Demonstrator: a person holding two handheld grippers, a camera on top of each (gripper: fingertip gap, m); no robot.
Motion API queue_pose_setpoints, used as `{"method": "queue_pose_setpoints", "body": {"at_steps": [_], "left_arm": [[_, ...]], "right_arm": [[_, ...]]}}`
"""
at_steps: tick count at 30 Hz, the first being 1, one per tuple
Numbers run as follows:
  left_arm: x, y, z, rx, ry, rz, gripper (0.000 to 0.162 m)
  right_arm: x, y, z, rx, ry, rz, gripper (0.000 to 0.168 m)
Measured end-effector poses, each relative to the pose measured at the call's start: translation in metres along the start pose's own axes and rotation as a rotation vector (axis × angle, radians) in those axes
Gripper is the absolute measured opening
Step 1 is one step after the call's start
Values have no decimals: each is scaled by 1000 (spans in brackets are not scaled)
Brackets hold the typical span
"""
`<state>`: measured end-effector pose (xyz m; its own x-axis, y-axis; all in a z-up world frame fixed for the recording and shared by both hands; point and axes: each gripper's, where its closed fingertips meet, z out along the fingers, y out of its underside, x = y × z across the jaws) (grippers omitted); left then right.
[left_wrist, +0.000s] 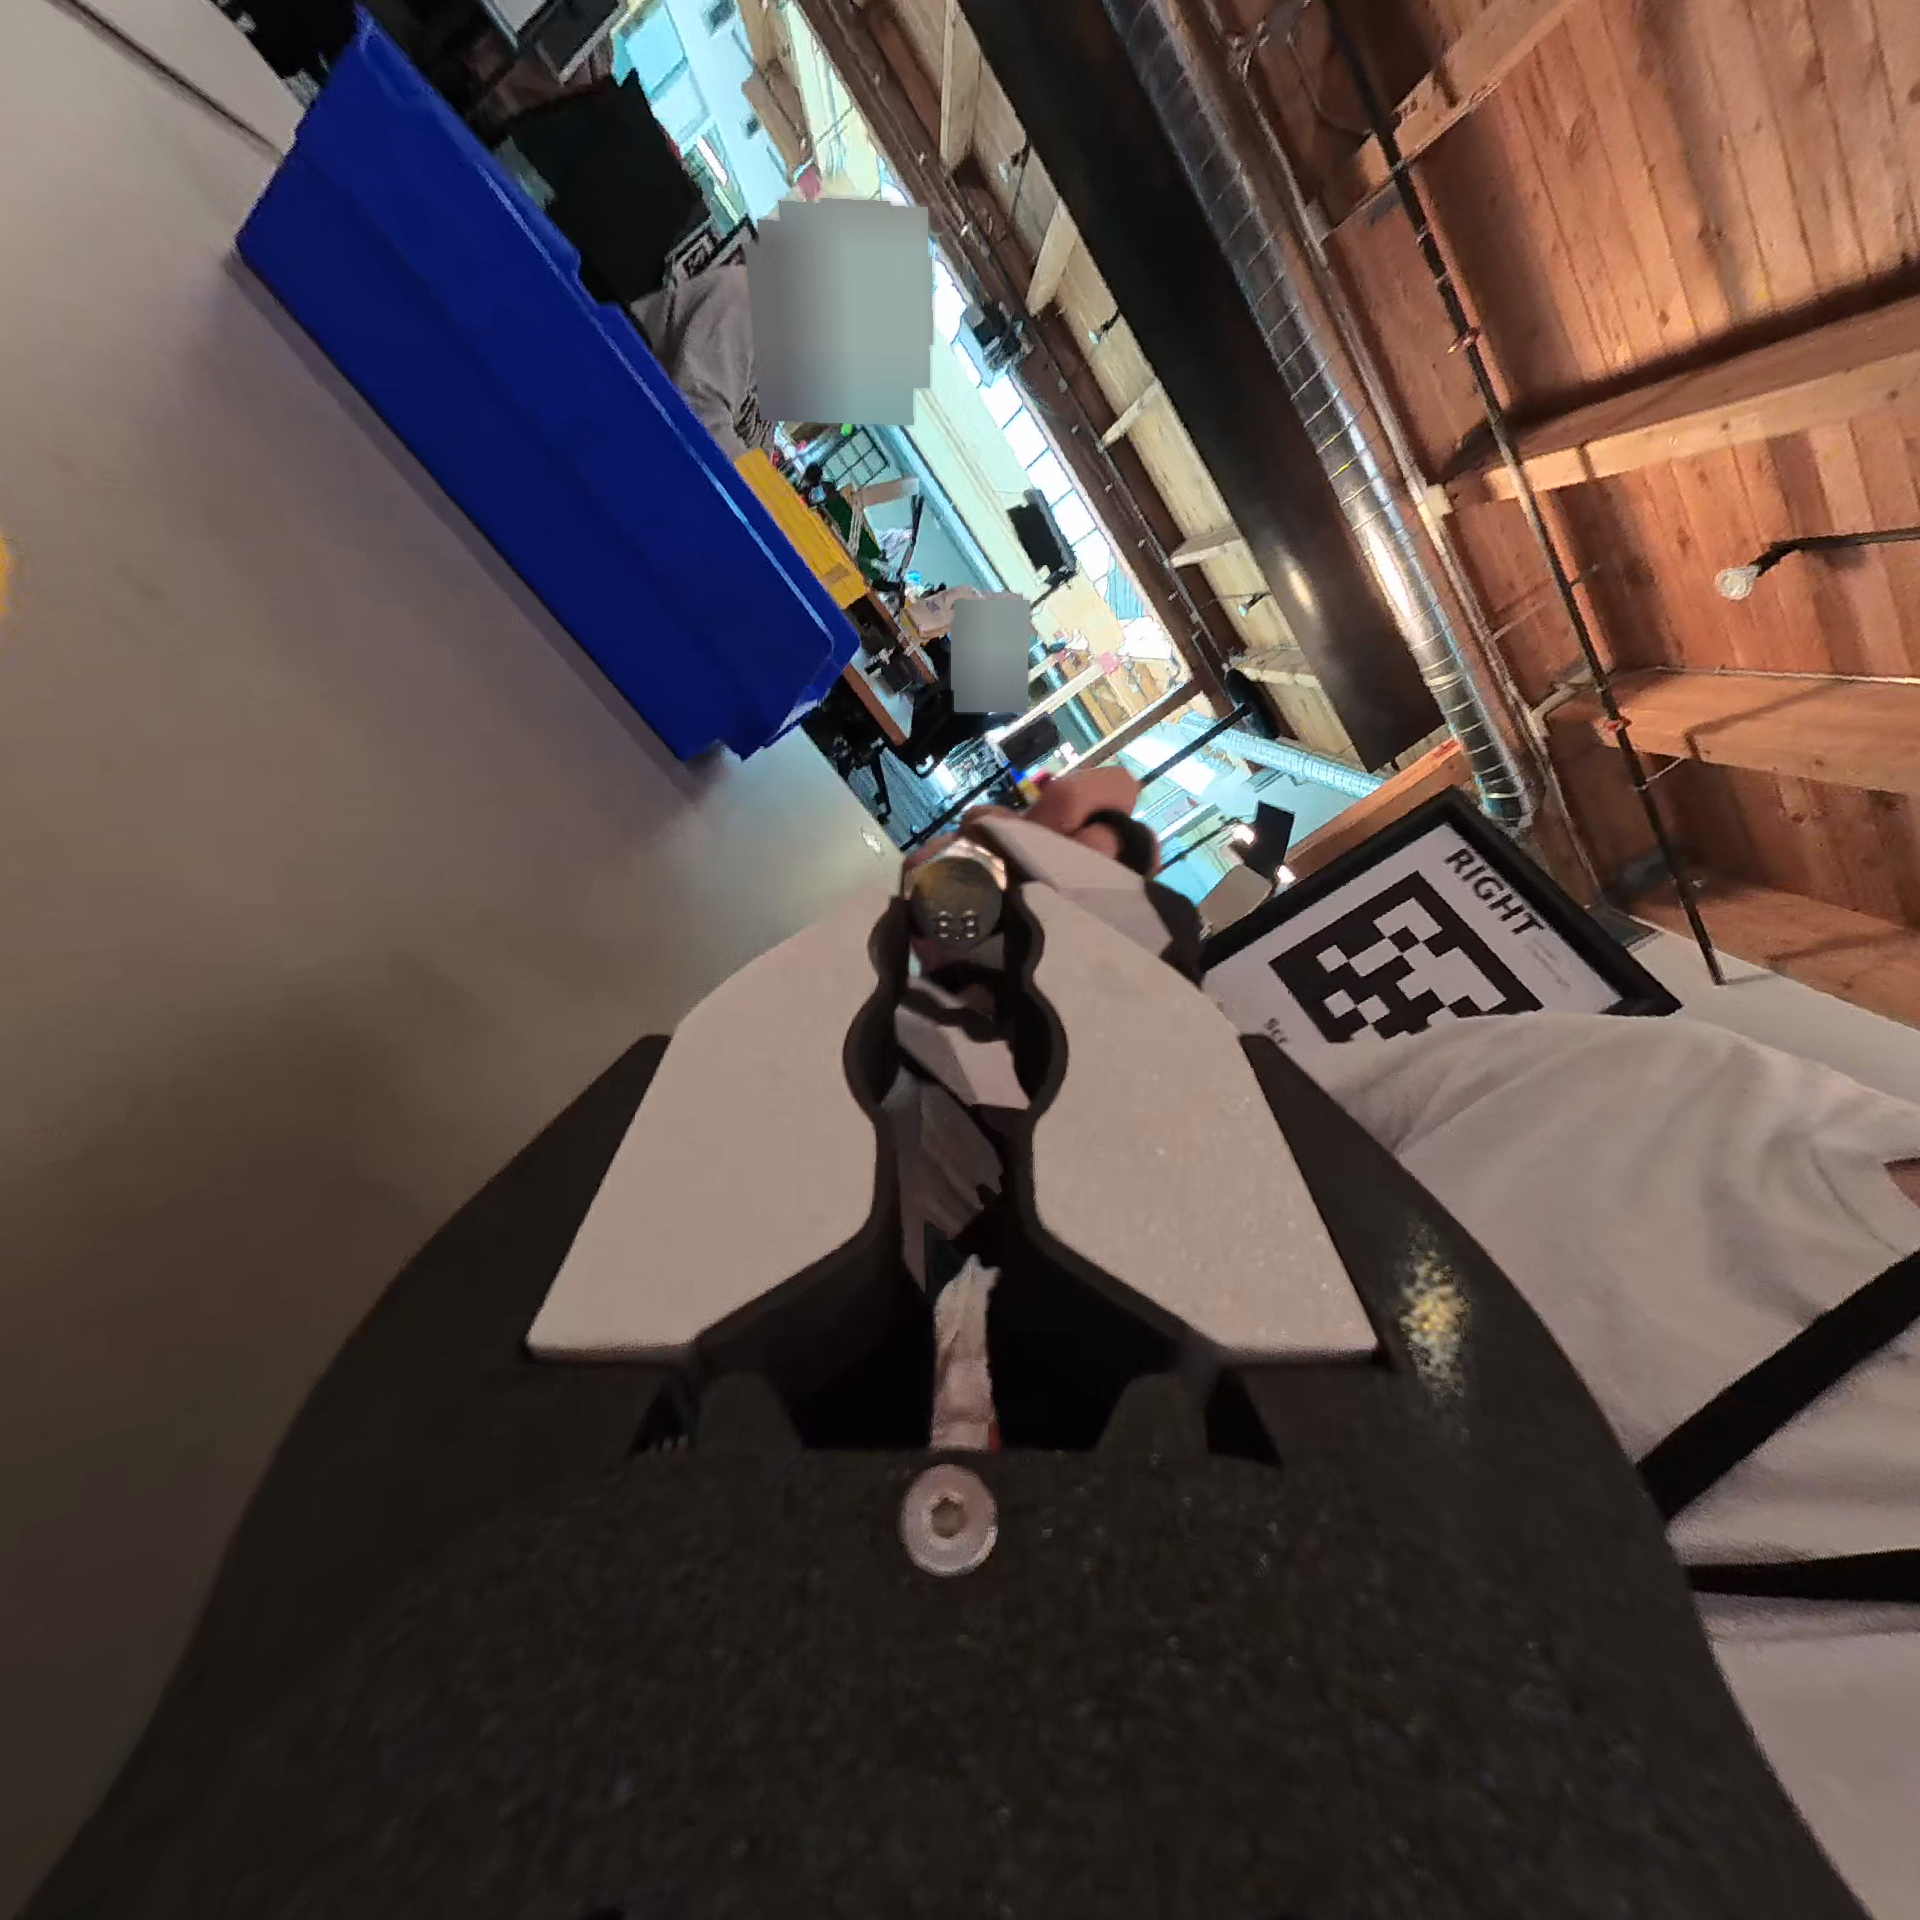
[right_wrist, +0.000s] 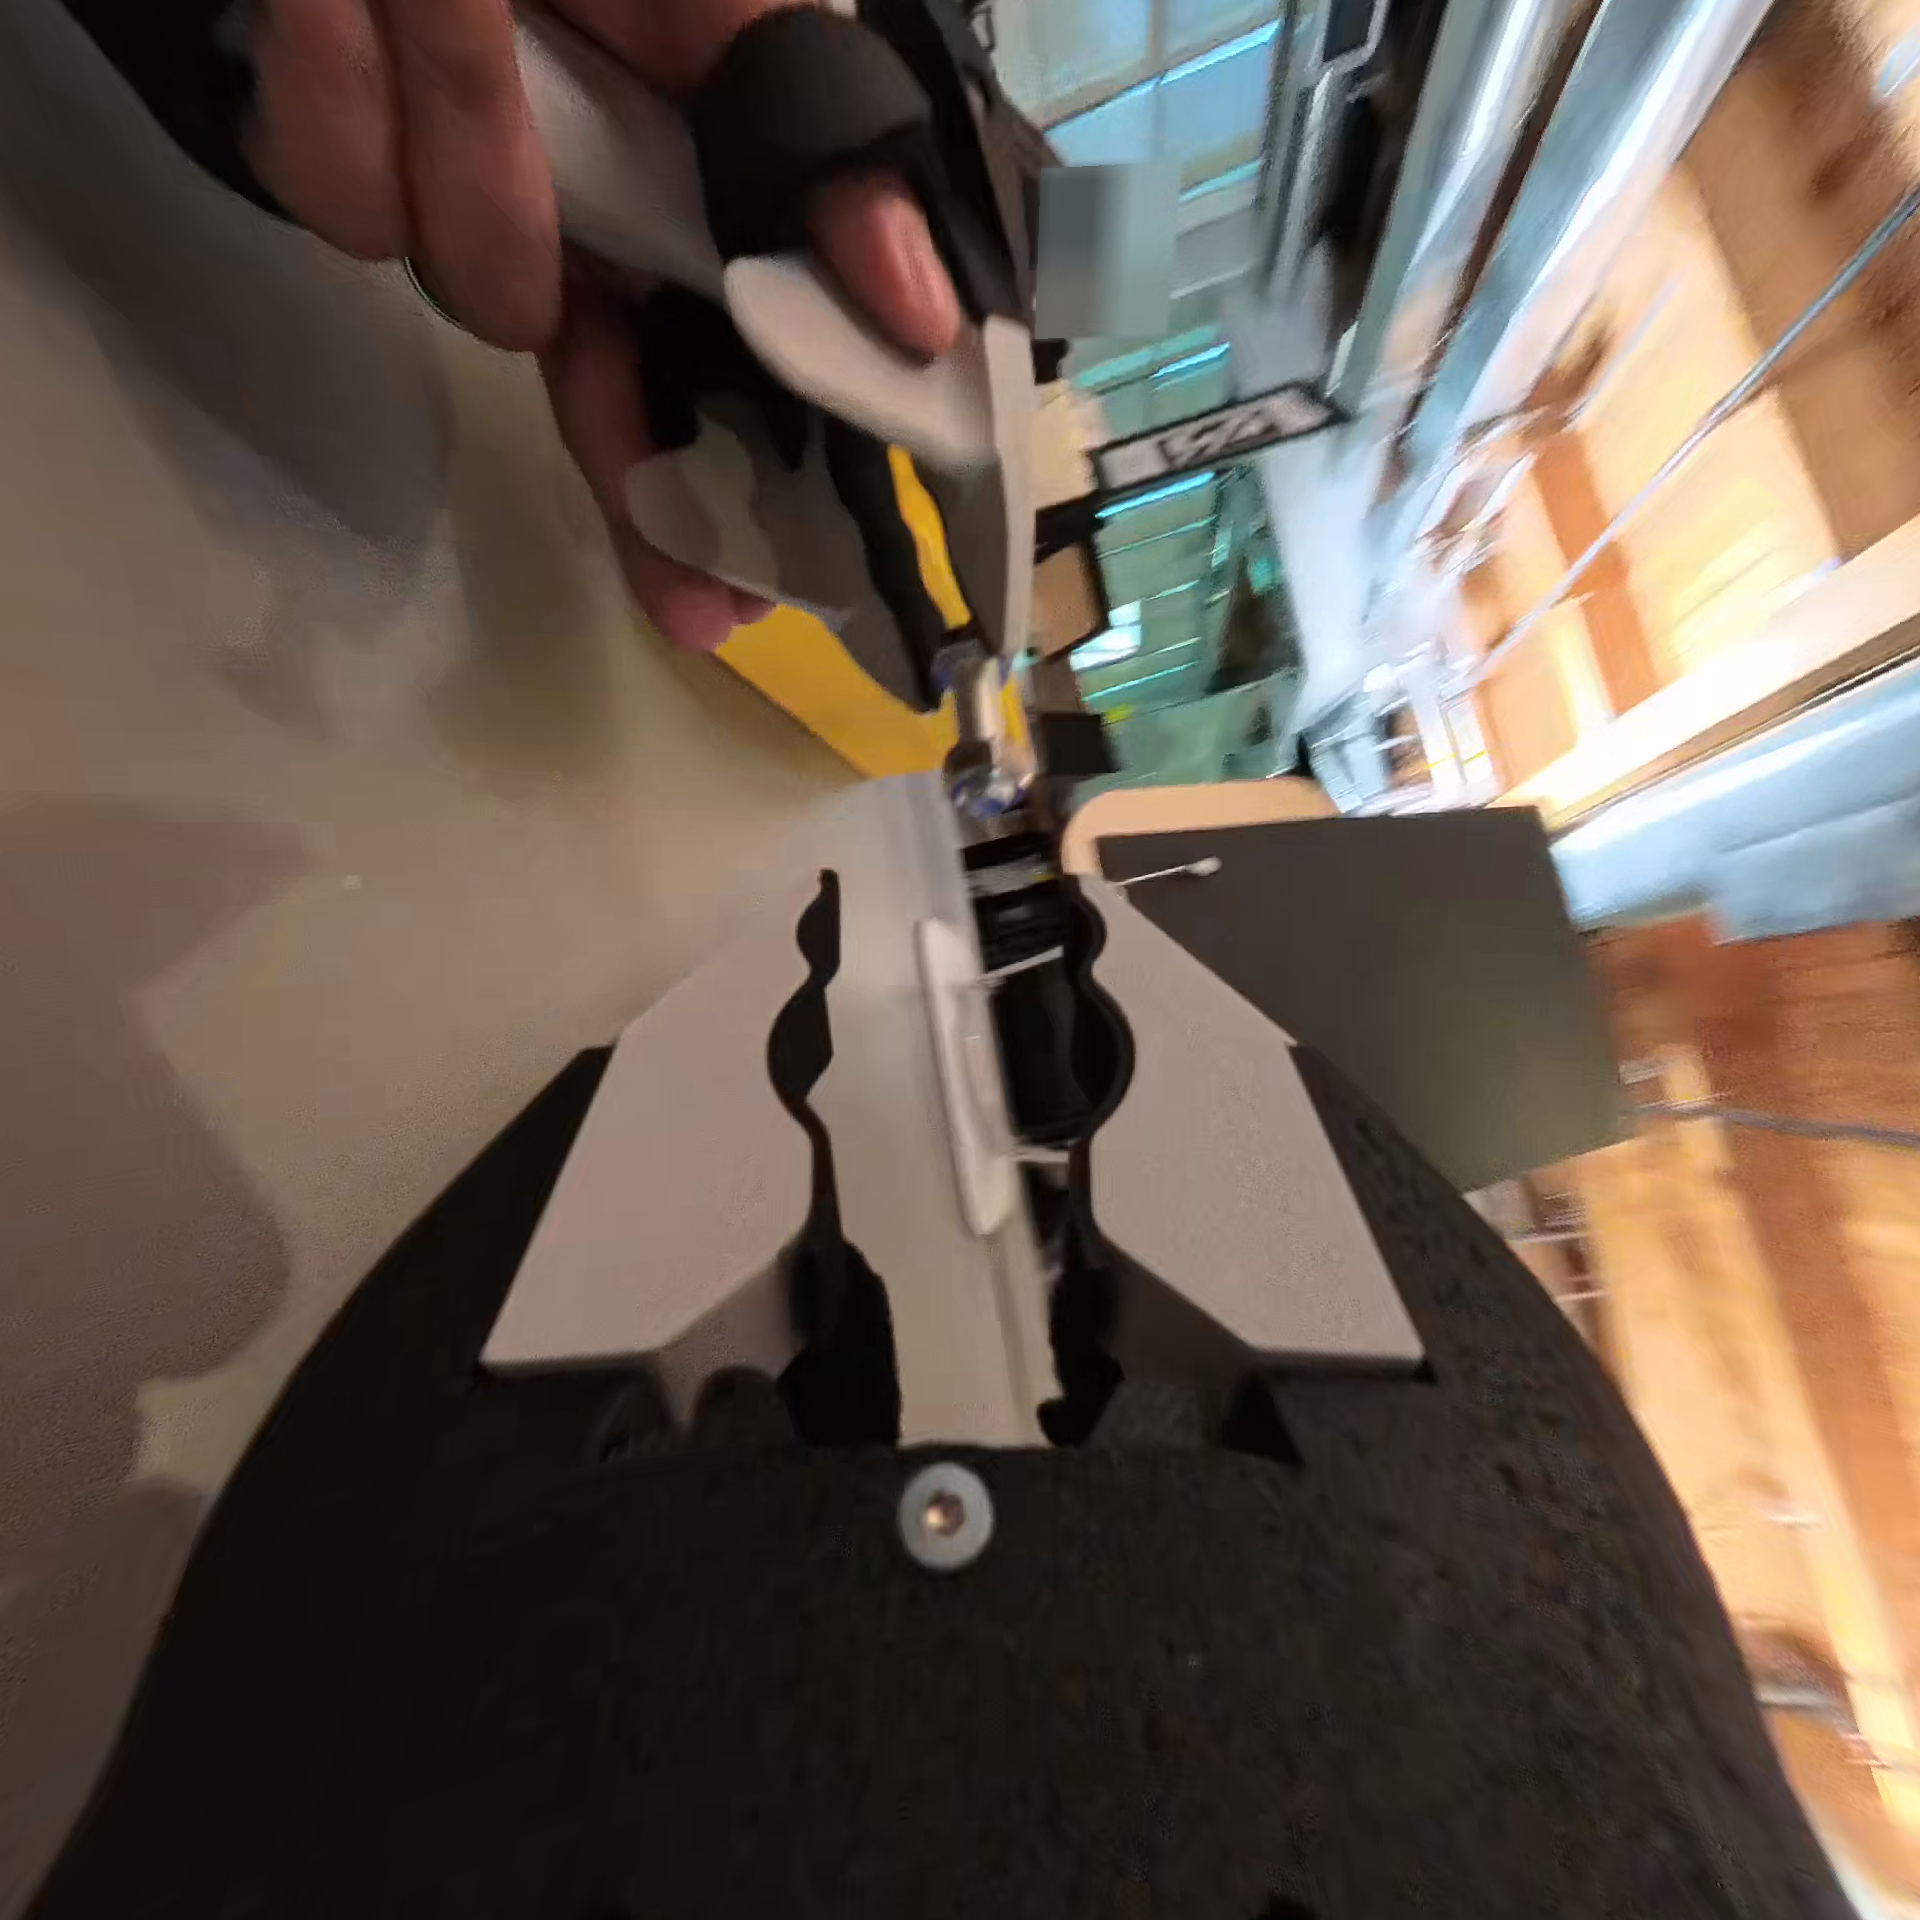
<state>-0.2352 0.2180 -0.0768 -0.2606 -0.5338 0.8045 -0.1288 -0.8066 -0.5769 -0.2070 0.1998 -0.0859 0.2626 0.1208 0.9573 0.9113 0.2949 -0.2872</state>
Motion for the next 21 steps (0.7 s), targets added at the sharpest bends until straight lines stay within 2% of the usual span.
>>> {"method": "queue_pose_setpoints", "body": {"at_steps": [2,6,7,8,10,12,15,21], "left_arm": [[-2,6,3,-30,-10,0,17],[3,13,9,-50,21,-23,17],[4,14,10,-54,24,-26,17],[4,16,11,-60,23,-27,17],[3,17,11,-69,18,-25,17],[3,18,11,-84,8,3,17],[6,19,11,-105,-8,77,16],[13,15,12,-95,-15,186,17]], "right_arm": [[5,-8,-1,28,51,-85,40],[0,-8,4,14,49,-171,38],[-1,-8,5,16,56,-199,32],[2,-9,4,22,84,-212,19],[0,-8,4,24,50,-162,18],[-2,-8,4,31,-52,65,19],[-5,-11,2,77,-275,537,19],[-1,-20,-2,239,-844,1730,19]]}}
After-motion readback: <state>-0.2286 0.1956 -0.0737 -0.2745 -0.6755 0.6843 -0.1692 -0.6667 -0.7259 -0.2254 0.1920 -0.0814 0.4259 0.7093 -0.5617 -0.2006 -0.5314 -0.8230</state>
